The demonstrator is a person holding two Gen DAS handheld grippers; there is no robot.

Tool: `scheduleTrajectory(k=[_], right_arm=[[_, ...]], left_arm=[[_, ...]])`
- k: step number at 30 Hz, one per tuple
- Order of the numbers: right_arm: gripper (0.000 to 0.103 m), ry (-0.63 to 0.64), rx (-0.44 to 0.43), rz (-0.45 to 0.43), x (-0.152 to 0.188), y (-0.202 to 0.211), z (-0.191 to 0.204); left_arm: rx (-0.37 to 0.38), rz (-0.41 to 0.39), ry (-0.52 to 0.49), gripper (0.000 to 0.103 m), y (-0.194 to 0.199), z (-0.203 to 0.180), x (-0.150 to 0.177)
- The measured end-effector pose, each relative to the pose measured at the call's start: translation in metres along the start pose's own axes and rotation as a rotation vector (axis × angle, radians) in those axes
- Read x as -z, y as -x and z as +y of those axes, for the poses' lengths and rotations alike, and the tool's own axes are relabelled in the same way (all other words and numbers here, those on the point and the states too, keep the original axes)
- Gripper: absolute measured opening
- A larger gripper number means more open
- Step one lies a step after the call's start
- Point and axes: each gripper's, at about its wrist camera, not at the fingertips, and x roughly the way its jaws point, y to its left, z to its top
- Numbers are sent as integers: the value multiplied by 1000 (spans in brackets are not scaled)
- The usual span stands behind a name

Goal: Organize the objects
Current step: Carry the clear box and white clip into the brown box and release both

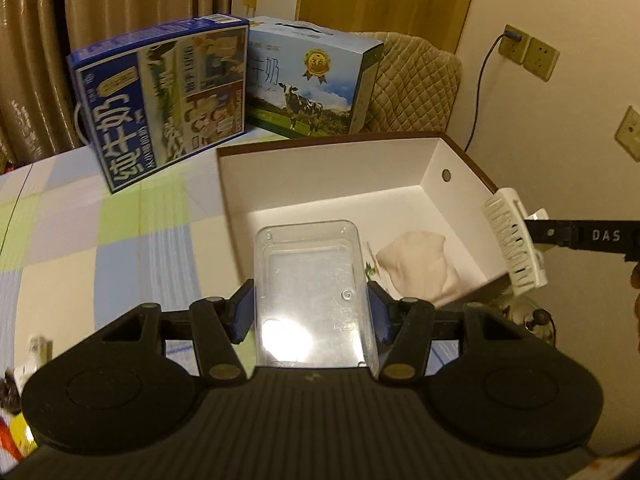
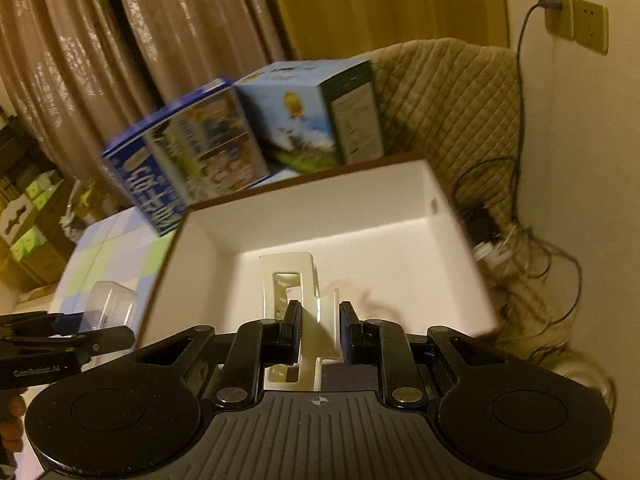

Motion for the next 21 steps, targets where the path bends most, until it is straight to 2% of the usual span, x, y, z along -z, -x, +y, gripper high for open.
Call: scheduleTrajectory(k=[9,15,21], right_arm=[[16,25,19,44,-25,-41,-29],[16,101,93,113,-27,-76,-39],[16,162,140,163,-20,-99,-42]], left_arm=[[-49,101,4,53,-64,-22,-27],[-105,197,-6,53,-106,-30,-26],[-154,261,-32,53,-134,-35,-19]])
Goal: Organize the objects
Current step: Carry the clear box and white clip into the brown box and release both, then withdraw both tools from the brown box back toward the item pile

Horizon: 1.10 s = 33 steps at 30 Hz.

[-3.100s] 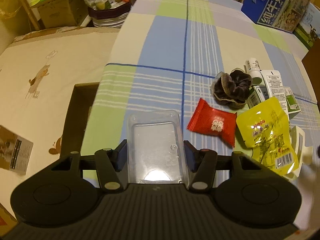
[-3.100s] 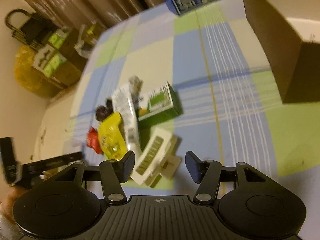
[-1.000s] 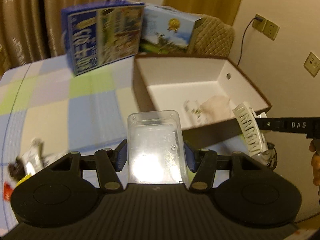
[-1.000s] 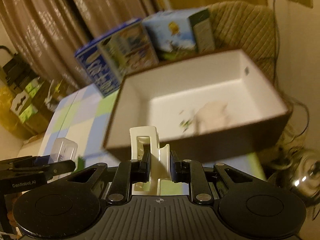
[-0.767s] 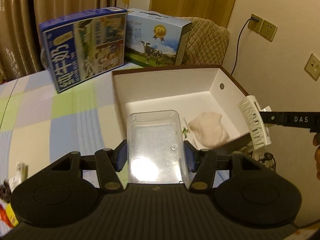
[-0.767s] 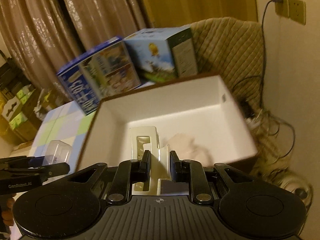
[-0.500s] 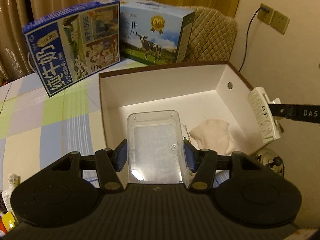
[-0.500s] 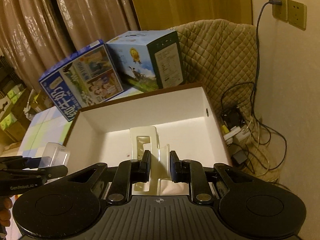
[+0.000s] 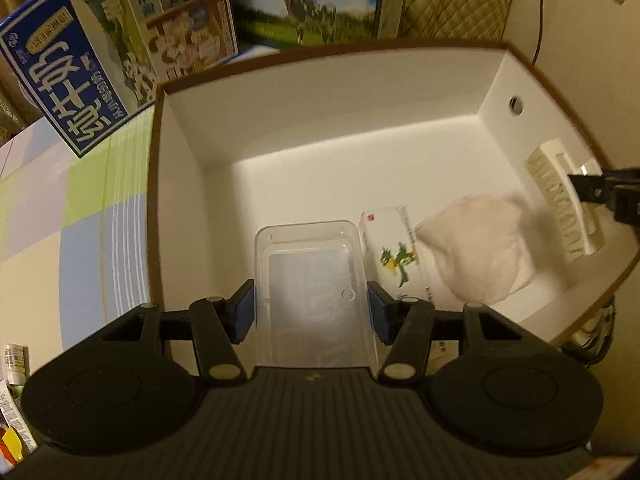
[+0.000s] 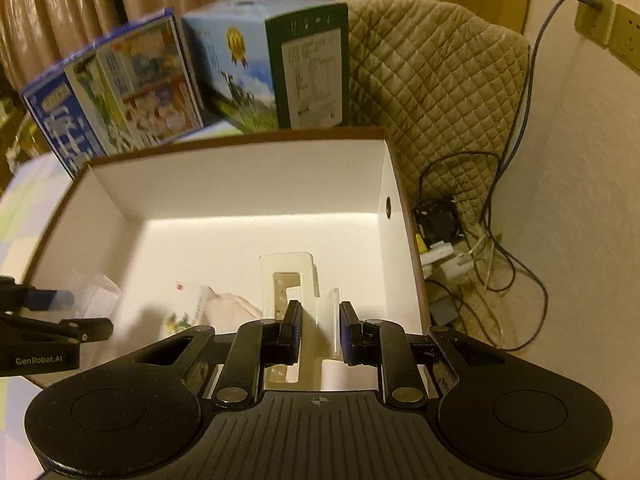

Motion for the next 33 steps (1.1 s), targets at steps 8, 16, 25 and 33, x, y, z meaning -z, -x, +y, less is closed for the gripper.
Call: scheduleTrajectory(k=[8,16,25,33], right_arm=[[16,48,27,21,-2,-12,-3],[16,84,42,43,1,-18,-1],[16,94,58,57,1,-23,-2],[41,79,-9,9,2,-7,-5]], left_arm=[[-45,44,-72,53,-20,-14,-2],[-65,79,-102,53,-34,-16,2],[-51,61,-121,68,-29,-16,1],[-1,-9,-113,81,0,-14,3]])
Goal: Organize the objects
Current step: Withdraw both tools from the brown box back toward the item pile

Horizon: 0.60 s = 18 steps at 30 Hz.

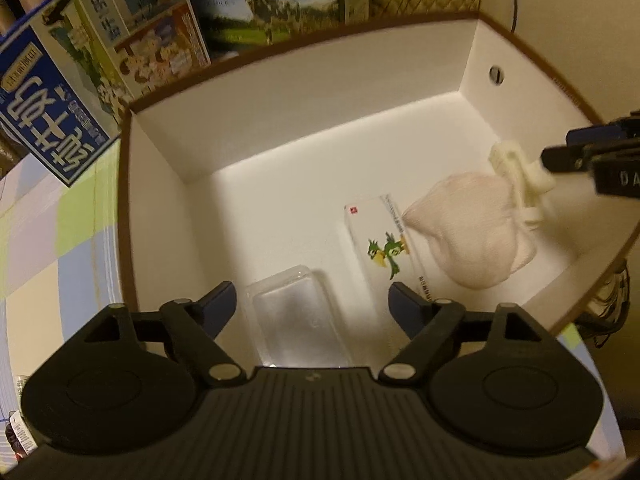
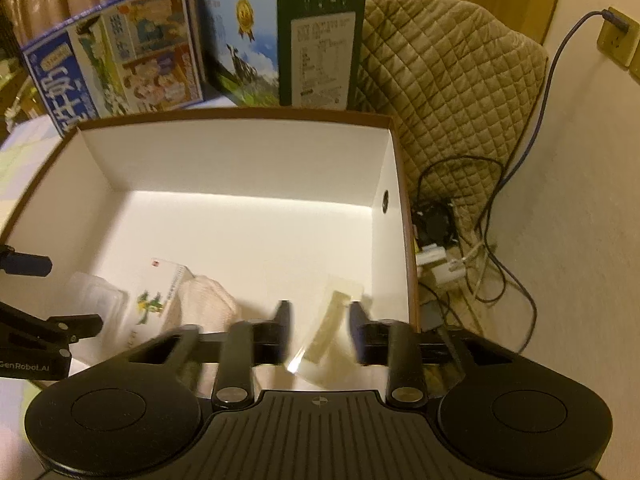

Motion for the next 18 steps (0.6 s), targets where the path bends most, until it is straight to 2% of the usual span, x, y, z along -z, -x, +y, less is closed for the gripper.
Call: scheduleTrajectory(k=[9,18], right_arm=[[53,-80,-102,-45,16,39,-2],[58,-139,-151,-98,34,75,11]], left_arm=[[43,-101,70,87,52,18,4],[27,-161,171,92,95,39,26]])
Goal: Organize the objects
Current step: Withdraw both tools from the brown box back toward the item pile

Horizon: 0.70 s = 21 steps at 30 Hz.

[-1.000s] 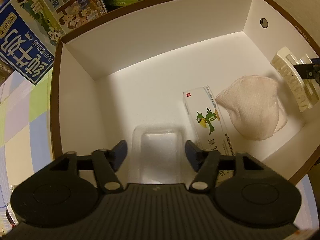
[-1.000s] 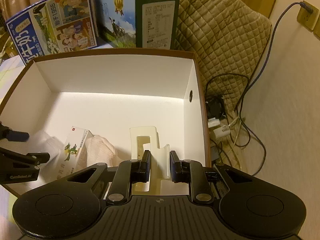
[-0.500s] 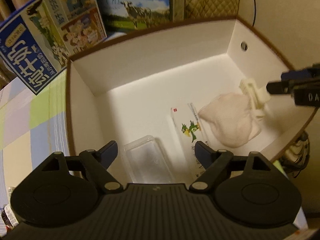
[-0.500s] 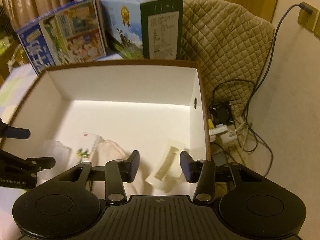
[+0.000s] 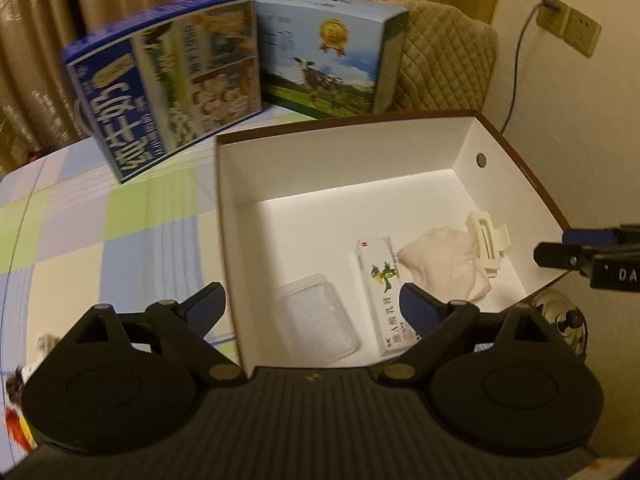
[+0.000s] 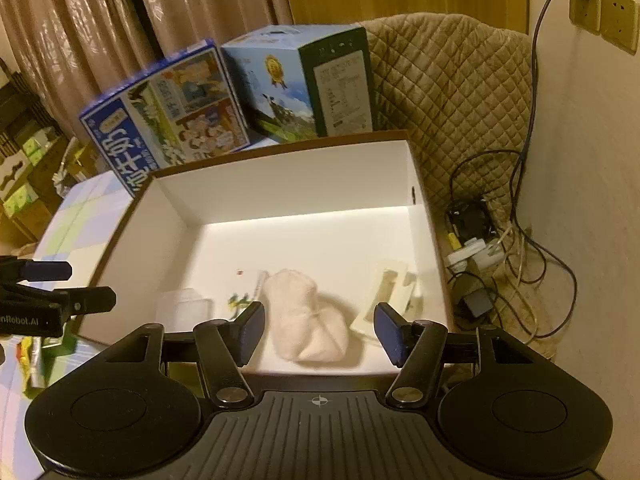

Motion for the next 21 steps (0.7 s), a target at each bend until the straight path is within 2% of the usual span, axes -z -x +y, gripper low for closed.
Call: scheduleTrajectory(k=[12,21], right_arm=[[59,-59,-42,-23,29,31,31],[59,-60,-54,-20,49,41,63]], left_arm=[[-27,-58,93,98,51,35,38],[-19,-57,121,98,78,55,72]])
